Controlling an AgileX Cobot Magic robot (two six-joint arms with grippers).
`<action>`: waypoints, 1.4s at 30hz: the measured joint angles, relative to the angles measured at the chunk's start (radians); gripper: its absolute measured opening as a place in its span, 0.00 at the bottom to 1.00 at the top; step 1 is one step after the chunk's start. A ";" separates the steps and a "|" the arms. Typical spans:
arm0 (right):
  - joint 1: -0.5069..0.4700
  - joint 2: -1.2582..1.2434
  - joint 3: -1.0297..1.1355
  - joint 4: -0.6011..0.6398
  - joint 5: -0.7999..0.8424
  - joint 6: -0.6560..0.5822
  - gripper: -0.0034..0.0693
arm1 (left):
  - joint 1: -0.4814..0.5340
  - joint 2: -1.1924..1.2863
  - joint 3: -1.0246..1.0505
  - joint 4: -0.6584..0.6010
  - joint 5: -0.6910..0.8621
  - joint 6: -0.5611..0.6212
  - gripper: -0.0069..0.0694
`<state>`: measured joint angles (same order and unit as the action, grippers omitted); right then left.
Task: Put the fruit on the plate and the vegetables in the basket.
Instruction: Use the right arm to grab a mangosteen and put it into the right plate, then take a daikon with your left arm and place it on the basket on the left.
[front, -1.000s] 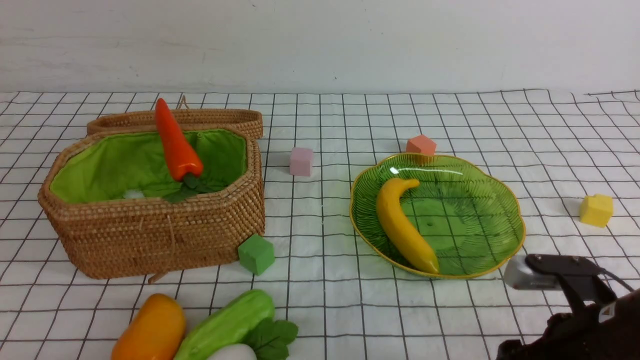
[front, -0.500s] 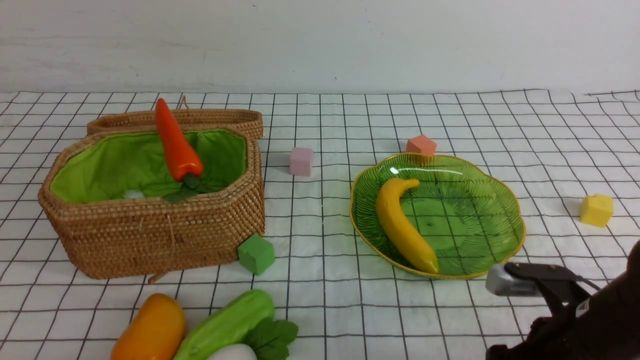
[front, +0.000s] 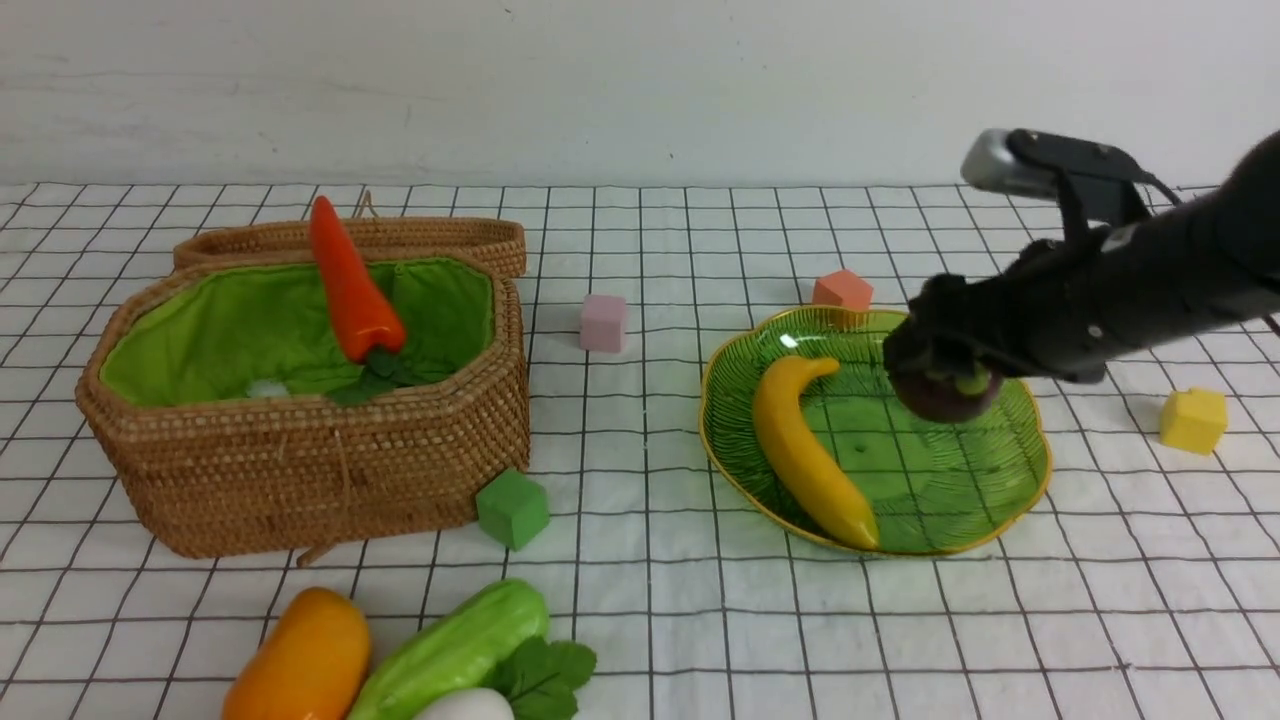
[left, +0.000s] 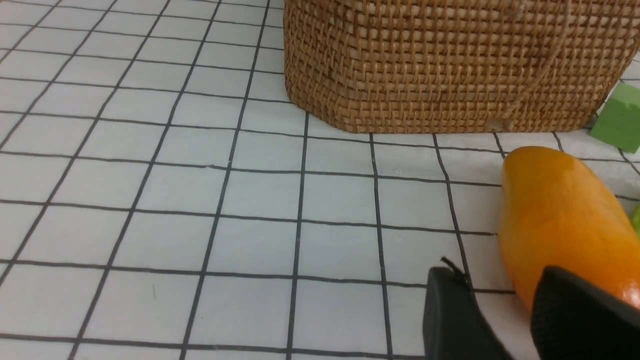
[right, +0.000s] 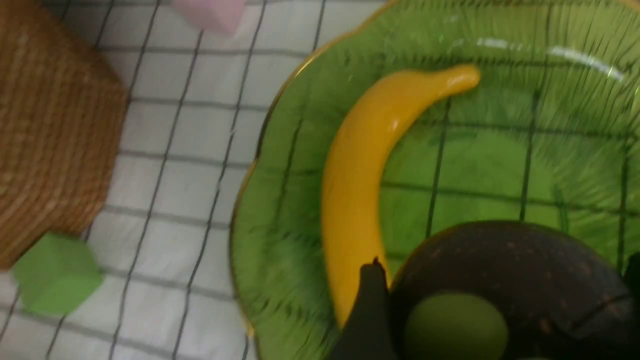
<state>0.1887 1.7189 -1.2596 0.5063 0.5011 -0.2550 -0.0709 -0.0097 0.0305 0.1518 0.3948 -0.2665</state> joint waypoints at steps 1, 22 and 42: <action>-0.006 0.050 -0.028 0.007 -0.011 0.001 0.86 | 0.000 0.000 0.000 0.000 0.000 0.000 0.40; -0.100 0.064 -0.134 0.056 0.222 0.002 0.92 | 0.000 0.000 0.000 0.000 0.000 0.000 0.40; -0.113 -1.216 0.334 -0.061 0.406 0.043 0.04 | 0.000 0.000 0.000 0.000 0.000 0.000 0.40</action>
<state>0.0756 0.5031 -0.9252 0.4453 0.9072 -0.2117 -0.0709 -0.0097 0.0305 0.1518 0.3948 -0.2665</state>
